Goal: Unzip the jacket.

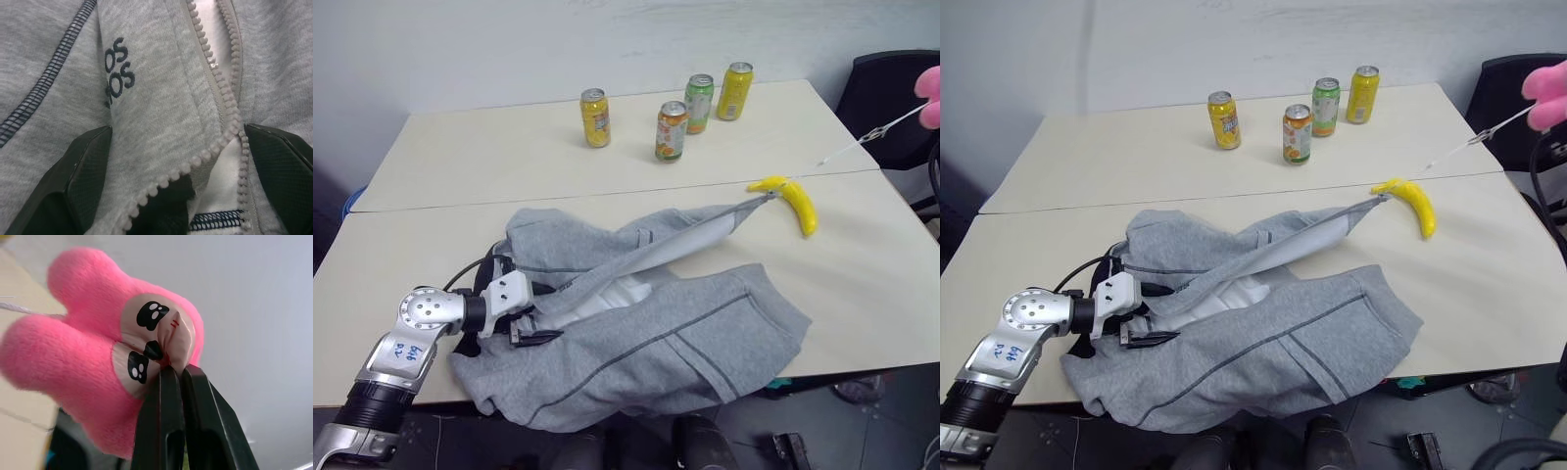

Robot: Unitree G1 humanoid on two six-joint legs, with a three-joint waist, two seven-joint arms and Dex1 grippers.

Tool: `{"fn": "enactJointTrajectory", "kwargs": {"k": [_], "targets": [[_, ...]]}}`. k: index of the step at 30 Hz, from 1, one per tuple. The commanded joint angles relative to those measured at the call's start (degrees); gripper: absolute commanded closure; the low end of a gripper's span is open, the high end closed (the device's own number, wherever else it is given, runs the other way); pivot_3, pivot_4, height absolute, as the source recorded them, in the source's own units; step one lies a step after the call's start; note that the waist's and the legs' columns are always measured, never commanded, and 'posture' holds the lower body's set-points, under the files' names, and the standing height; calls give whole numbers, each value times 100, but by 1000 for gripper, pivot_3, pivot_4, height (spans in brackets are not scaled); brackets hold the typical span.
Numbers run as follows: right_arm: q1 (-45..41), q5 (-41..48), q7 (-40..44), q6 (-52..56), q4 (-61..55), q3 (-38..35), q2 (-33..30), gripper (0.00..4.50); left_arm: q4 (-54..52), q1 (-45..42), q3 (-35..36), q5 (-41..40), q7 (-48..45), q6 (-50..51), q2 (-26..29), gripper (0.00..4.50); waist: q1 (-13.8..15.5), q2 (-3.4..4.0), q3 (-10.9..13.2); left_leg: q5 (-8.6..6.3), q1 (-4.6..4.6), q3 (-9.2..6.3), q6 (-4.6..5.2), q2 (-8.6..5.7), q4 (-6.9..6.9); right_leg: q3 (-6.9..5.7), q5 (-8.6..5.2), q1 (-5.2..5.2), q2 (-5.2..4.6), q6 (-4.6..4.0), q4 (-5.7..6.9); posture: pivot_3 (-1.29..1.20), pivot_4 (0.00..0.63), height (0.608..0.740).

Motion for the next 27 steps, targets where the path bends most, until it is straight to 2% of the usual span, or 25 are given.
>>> {"fn": "enactJointTrajectory", "kwargs": {"k": [1, 3, 6, 9, 11, 14, 16, 21, 24, 27], "targets": [[478, 702, 655, 327, -76, -415, 169, 4264, 201, 220, 183, -139, 95, 366, -53, 0, 18, -16, 6, 1, -2, -1, 2, 0, 1, -1, 0, 0, -1, 0, 2, 0, 150, 740], [775, 972, 979, 405, -266, -561, 214, 3769, 37, 170, 467, -440, 201, 562, -129, 0, 37, -18, 8, -2, -10, -2, 7, -1, 2, -1, 0, -4, -5, 0, -1, 0, 150, 740], [1215, 1381, 1360, 343, -683, -796, 199, 2771, -571, 225, 898, -1180, -61, 977, -57, 0, 30, -26, 21, -5, -33, -3, 11, -2, 1, -7, 0, -22, -5, 0, 7, 0, 150, 740], [1528, 2573, 2443, 836, -1458, -1450, 398, 1810, -1278, 419, 1377, -2049, -346, 1859, 260, 0, -11, -84, 61, -5, -43, -7, 11, 2, 0, -13, 0, -26, 0, 0, 2, 0, 150, 740], [1933, 3515, 3436, 1485, -2535, -1729, 577, 1160, -1435, 496, 1721, -2272, -419, 1939, 390, 0, -38, -111, 78, -5, -43, -12, 10, 6, 1, -16, 0, -24, 4, 1, 1, 0, 150, 740], [2954, 4271, 4300, 2527, -4374, -1603, 652, 79, -1417, 537, 2287, -2406, -286, 1882, 442, 0, 14, -120, 81, -8, -42, -22, 6, 11, 5, -25, 1, -13, 7, 1, -4, 0, 150, 740], [3692, 4650, 4548, 3133, -5564, -1469, 714, 29, -1369, 729, 2502, -2109, -314, 1515, 545, 0, 53, -130, 85, -13, -43, -34, 0, 14, 6, -33, 0, -9, 8, 1, -10, 0, 150, 740], [5085, 5082, 5459, 3033, -7540, -1017, 1109, 29, -1178, 1890, 2914, -1146, -545, 104, 660, 0, 77, -131, 86, -27, -59, -38, 8, 3, 7, -44, 1, -15, -4, 1, -24, 0, 150, 740], [5409, 4751, 5970, 2674, -7513, -732, 1133, 29, -1228, 2583, 3164, -907, -500, -320, 556, 0, 68, -155, 94, -42, -61, -38, 15, 3, 8, -44, 2, -13, -6, 3, -47, 0, 150, 740], [5312, 4454, 6161, 2226, -6924, -654, 1248, 29, -1593, 2965, 3330, -1005, -319, -341, 374, 0, 68, -171, 98, -52, -64, -37, 17, 3, 14, -44, 5, -13, -11, 8, -67, 0, 150, 740]]}}
